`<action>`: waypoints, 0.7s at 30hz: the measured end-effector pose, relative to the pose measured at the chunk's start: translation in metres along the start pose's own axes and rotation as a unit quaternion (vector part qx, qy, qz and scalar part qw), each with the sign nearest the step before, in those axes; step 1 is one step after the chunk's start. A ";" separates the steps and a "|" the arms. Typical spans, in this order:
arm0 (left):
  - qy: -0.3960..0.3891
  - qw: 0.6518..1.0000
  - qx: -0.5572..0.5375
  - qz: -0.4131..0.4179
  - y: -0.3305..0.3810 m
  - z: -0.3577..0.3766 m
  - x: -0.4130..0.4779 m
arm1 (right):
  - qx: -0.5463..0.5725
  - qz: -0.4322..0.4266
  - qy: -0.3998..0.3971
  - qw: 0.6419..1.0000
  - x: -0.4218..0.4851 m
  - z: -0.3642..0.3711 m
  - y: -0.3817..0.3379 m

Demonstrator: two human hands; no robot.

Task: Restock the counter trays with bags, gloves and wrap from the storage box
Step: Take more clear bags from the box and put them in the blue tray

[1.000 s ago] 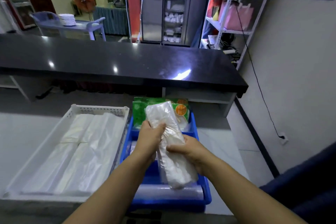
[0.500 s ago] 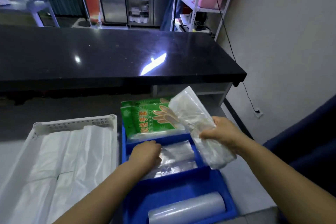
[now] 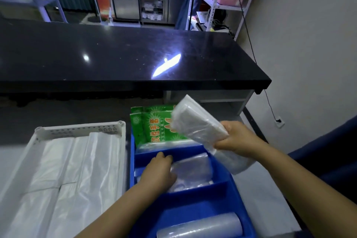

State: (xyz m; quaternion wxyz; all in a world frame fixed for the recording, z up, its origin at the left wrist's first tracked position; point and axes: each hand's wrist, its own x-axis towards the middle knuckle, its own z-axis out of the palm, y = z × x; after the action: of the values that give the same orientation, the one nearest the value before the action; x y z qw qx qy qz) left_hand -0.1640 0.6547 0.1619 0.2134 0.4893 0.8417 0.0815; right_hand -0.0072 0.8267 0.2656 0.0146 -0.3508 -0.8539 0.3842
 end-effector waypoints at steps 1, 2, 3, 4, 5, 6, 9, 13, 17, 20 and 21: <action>0.004 1.000 -0.013 -0.003 0.002 -0.002 -0.003 | -0.032 -0.016 -0.008 0.999 0.003 0.004 -0.005; 0.009 1.000 -0.012 -0.003 0.004 -0.002 -0.008 | -0.077 -0.036 -0.012 0.996 0.006 0.008 -0.011; 0.014 1.000 -0.006 -0.003 0.007 -0.003 -0.013 | -0.137 -0.061 -0.009 0.989 0.009 0.013 -0.016; 0.023 1.000 -0.002 -0.004 0.009 -0.002 -0.019 | -0.204 -0.092 -0.002 0.975 0.012 0.018 -0.021; 0.033 0.999 -0.002 -0.007 0.013 -0.001 -0.026 | -0.269 -0.126 0.006 0.955 0.015 0.025 -0.025; 0.043 0.999 -0.004 -0.011 0.016 -0.001 -0.033 | -0.319 -0.158 0.010 0.934 0.018 0.033 -0.028; 0.078 0.997 0.012 -0.015 0.024 0.001 -0.050 | -0.395 -0.216 -0.014 0.893 0.025 0.055 -0.031; 0.099 0.995 0.008 -0.017 0.029 0.003 -0.063 | -0.433 -0.251 -0.087 0.862 0.029 0.071 -0.026; 0.081 0.993 0.086 0.024 0.033 0.008 -0.065 | -0.410 -0.253 -0.112 0.869 0.036 0.079 -0.026; 0.089 0.992 0.093 0.015 0.034 0.012 -0.064 | -0.387 -0.222 -0.149 0.883 0.043 0.083 -0.023; 0.094 0.991 0.092 0.013 0.034 0.013 -0.065 | -0.377 -0.205 -0.168 0.887 0.044 0.085 -0.020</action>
State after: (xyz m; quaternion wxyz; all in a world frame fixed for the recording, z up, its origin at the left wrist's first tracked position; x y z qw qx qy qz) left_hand -0.1037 0.6157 0.1806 0.0865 0.5077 0.8556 0.0515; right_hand -0.0773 0.7892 0.2082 -0.1840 -0.0769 -0.9770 0.0750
